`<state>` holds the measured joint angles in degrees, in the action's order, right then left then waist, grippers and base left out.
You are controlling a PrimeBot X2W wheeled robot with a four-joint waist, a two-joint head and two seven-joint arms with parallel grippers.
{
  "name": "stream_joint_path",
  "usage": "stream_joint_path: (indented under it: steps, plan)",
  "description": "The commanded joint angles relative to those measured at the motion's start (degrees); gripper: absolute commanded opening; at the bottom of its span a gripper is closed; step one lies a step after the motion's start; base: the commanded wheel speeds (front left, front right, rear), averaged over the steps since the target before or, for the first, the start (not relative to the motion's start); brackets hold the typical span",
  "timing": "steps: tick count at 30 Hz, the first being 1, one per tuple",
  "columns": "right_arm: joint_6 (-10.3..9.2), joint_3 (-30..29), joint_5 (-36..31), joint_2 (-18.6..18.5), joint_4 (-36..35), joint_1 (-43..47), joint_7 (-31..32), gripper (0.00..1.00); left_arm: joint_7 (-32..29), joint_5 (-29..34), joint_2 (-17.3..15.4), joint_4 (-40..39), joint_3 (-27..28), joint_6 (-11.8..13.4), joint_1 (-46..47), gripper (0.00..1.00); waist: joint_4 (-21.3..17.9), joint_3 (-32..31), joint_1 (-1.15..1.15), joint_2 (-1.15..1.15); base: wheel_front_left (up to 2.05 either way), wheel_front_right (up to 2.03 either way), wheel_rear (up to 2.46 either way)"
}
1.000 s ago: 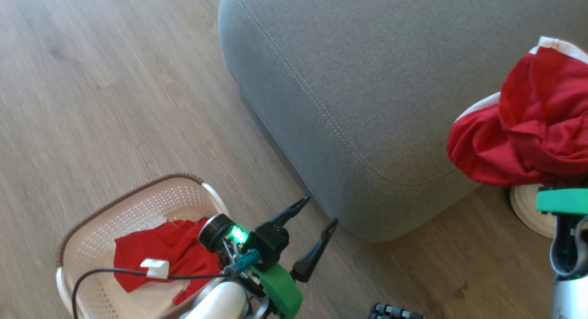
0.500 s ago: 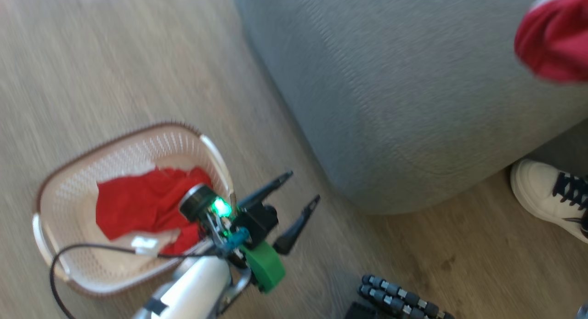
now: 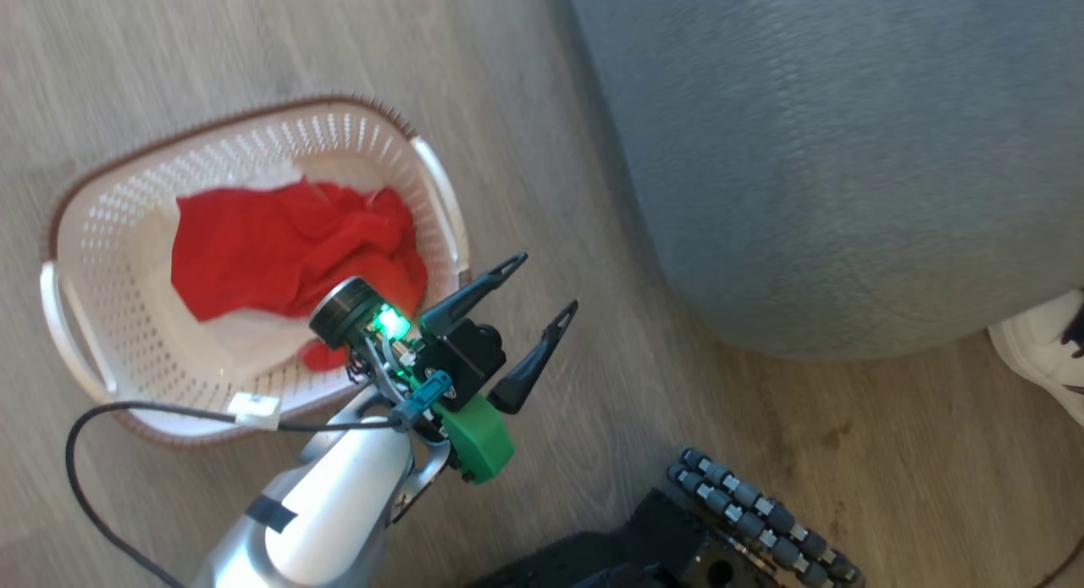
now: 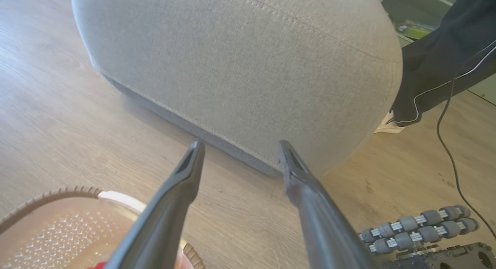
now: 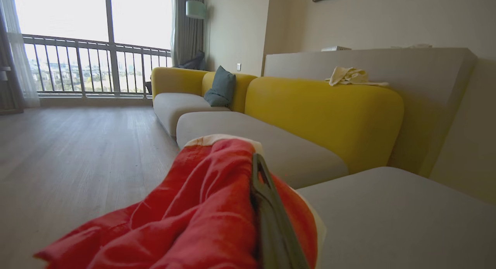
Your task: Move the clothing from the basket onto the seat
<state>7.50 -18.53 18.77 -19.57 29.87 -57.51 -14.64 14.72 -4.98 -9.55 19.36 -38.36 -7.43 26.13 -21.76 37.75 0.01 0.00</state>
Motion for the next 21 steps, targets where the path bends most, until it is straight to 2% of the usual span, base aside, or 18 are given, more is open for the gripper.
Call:
stream_joint_path:
  steps: [1, 4, 7, 11, 16, 21]
  plan:
    - [-0.01, -0.17, 0.27, -2.39, 3.14, -3.05, -0.36, 0.00, 0.28, 0.76, -0.51, -1.62, 1.08, -0.05, 0.13, 1.00, 1.83, 2.59, -0.01, 0.00, 0.00, 0.00, 0.00]
    - [-0.01, 0.38, -3.84, -5.76, 11.77, -6.93, -0.36, 0.00, 0.28, 1.02, -0.77, -1.57, -0.05, -0.05, 0.76, 1.00, 3.66, 3.71, -0.01, 0.00, 0.00, 0.00, 0.00]
    - [-0.01, -0.58, -7.30, -7.61, 19.16, -9.48, -0.36, 0.00, 0.28, 0.90, -0.14, -2.19, 1.21, 0.28, 0.83, 1.00, 5.04, 4.56, -0.01, 0.00, 0.00, 0.00, 0.00]
    - [-0.01, -5.34, -11.64, -9.96, 27.44, -11.76, -0.36, 0.00, 0.28, 1.39, 0.47, -2.67, 1.49, 0.26, 0.88, 1.00, 6.69, 5.42, -0.01, 0.00, 0.00, 0.00, 0.00]
    - [-0.01, -11.26, -16.02, -9.71, 31.45, -12.58, -0.36, 0.00, 0.28, 1.77, 0.92, -2.84, 1.79, 0.20, 0.51, 1.00, 7.59, 5.84, -0.01, 0.00, 0.00, 0.00, 0.00]
    - [-0.01, -12.76, -20.16, -8.35, 32.63, -13.30, -0.36, 0.00, 0.28, 2.22, 0.79, -2.54, 2.16, 0.16, 0.38, 1.00, 7.23, 6.20, -0.01, 0.00, 0.00, 0.00, 0.00]
